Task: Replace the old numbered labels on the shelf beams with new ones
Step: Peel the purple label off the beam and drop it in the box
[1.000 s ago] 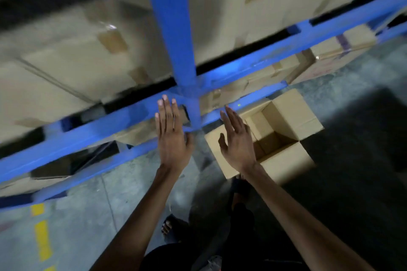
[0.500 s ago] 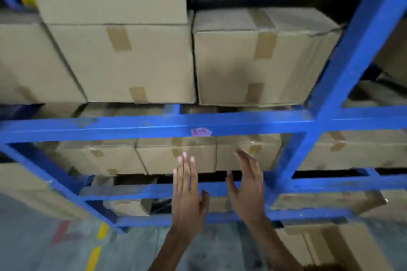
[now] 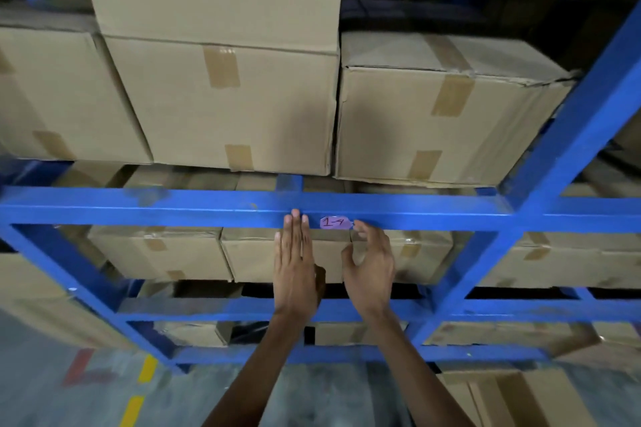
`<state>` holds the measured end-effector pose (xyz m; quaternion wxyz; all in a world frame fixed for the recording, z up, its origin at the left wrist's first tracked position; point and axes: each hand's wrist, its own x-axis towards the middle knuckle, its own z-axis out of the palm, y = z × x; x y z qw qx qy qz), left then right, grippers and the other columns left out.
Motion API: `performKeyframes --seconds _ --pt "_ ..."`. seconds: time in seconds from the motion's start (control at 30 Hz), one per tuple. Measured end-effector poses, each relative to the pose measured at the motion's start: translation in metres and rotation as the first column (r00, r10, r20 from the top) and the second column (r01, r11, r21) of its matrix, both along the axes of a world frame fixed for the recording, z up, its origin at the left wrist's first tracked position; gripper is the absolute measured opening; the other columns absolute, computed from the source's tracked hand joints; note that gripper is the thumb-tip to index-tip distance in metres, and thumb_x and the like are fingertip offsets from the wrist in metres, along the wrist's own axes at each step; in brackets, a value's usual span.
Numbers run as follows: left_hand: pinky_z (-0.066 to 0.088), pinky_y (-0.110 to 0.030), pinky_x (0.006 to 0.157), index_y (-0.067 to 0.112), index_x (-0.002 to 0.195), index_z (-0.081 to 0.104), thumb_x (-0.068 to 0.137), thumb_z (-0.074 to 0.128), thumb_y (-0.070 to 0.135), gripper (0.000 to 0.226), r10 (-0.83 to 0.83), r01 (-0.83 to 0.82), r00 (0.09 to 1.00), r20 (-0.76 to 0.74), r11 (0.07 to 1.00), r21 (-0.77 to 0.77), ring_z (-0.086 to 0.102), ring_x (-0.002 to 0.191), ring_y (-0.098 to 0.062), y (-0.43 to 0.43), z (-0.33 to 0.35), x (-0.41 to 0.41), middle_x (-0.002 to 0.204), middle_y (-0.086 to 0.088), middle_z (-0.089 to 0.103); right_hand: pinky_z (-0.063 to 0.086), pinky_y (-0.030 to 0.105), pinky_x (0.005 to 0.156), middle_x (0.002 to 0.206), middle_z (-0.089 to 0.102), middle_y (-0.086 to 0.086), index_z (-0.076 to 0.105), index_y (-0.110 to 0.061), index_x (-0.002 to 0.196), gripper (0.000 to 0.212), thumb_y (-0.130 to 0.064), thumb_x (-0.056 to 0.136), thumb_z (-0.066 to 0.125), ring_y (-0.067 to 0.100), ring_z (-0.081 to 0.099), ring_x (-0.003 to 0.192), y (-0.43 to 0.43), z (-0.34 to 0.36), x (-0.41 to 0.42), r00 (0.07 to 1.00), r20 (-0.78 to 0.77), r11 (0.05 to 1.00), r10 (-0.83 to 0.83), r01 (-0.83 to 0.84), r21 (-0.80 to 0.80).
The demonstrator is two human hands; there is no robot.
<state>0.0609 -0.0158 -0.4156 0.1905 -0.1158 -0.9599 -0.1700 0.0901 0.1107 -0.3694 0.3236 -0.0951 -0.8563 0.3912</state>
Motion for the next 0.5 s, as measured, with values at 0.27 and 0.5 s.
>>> performKeyframes --seconds 0.27,0.5 --pt "0.001 -0.047 0.130 0.000 0.162 -0.009 0.080 0.061 0.009 0.108 0.010 -0.015 0.999 -0.036 0.993 -0.117 -0.013 0.160 -0.031 -0.007 -0.007 -0.008 0.172 -0.016 -0.017 0.059 0.036 0.088 0.103 0.072 -0.001 0.069 -0.011 0.111 0.029 -0.002 0.084 0.068 0.014 0.069 0.095 -0.011 0.000 -0.016 0.992 -0.077 0.983 -0.095 0.082 -0.165" --pt "0.001 -0.047 0.131 0.003 0.163 -0.007 0.081 0.060 0.009 0.106 0.000 -0.004 0.999 -0.037 0.992 -0.128 -0.008 0.161 -0.030 -0.011 -0.005 -0.006 0.173 -0.014 -0.012 0.059 0.036 0.083 0.100 0.065 -0.009 0.072 -0.016 0.111 0.030 -0.004 0.084 0.069 0.014 0.066 0.088 -0.017 0.000 -0.013 0.992 -0.093 0.992 -0.085 0.076 -0.097"
